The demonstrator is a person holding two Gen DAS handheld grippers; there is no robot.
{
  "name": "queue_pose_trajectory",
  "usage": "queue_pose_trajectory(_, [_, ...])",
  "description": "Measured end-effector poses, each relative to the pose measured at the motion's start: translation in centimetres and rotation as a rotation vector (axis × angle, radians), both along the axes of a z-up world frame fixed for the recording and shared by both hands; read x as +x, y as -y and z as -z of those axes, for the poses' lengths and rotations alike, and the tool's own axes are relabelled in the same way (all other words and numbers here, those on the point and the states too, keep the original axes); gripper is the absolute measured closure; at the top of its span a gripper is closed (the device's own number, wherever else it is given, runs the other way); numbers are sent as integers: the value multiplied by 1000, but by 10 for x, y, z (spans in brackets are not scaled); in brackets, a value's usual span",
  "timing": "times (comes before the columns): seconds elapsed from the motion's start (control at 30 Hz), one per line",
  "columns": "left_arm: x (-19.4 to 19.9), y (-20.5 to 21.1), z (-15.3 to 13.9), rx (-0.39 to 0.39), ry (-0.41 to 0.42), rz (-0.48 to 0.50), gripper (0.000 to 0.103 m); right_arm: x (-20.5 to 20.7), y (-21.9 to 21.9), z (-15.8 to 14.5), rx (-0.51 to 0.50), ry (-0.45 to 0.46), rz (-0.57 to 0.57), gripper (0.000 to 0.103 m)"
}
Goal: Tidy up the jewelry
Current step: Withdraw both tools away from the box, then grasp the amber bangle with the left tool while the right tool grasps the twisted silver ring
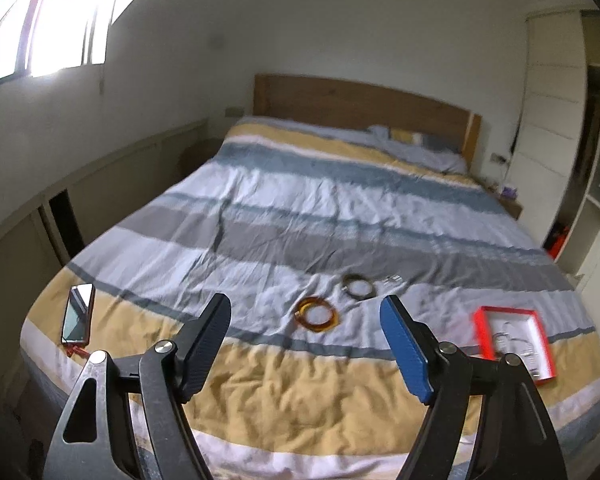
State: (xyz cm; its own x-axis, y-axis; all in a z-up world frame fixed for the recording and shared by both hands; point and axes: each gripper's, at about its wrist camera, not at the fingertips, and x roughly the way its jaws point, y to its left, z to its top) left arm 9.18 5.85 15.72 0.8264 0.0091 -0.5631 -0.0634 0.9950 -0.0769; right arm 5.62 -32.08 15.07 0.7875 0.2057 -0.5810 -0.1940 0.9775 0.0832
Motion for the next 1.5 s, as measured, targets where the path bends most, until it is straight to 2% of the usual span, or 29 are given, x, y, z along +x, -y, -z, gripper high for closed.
queue_pose_trajectory(0.17, [56,-16,55,-27,-101,-18,28,50,-20,54,-10,-94,-22,63])
queue_pose_trajectory(0.3, [103,-17,107,-29,-183,-11,40,89,-38,103,-9,-159,-38,63])
queue_pose_trajectory(0.47, [155,-21,171,-44,-287,-12,44,131,-51,153,10,-227,-28,63])
queue_pose_trajectory(0.67, [204,-21,222,-90,-370,-3,51,173,-59,200,25,-289,-26,63])
queue_pose_trajectory(0.97, [245,-5,252,-152,-392,17,51,211,-56,240,57,-322,-14,63])
queue_pose_trajectory(1.13, [254,-3,257,-130,-389,15,53,223,-62,253,58,-332,-25,63])
queue_pose_trajectory(1.33, [258,3,259,-58,-375,10,75,237,-62,263,88,-340,-6,67])
queue_pose_trajectory(1.4, [256,4,258,-54,-369,14,89,239,-59,264,99,-341,-2,82])
queue_pose_trajectory(1.5, [251,7,253,-36,-364,19,92,238,-57,263,117,-344,-2,84])
